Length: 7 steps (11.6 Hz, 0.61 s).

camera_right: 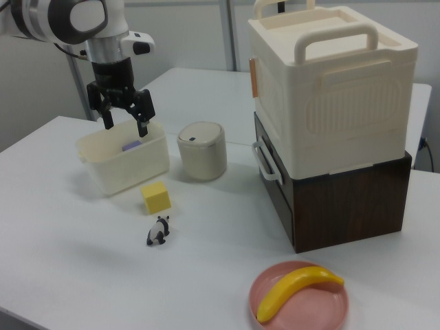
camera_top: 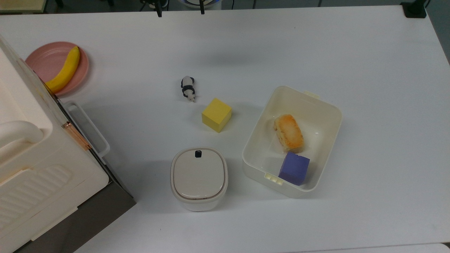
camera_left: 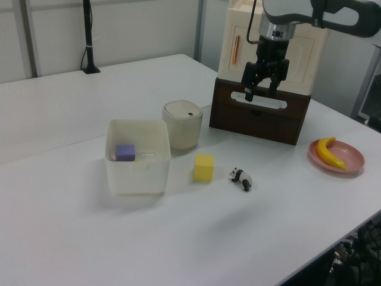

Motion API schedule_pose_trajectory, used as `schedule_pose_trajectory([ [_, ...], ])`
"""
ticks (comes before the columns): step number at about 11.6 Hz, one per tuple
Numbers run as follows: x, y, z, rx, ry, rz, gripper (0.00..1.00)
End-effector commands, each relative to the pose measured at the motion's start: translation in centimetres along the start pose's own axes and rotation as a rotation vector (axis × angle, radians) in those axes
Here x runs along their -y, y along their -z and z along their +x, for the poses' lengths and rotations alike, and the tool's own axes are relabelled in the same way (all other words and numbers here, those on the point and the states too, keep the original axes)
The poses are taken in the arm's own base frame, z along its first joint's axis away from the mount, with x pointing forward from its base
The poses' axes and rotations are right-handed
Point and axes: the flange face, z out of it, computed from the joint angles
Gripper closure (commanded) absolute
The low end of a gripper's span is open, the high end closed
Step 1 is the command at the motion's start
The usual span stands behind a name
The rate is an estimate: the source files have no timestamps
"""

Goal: Slide open the drawer

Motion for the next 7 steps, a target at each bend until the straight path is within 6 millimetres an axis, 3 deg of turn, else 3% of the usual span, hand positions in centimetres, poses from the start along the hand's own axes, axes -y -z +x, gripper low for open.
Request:
schedule_pose_trajectory([
  [1, 0.6, 0.11, -1.03, -0.05, 0.058, 0.018, 0.0],
  [7, 0.52, 0.06, -1.29, -0.032, 0.058, 0.017, 0.0],
])
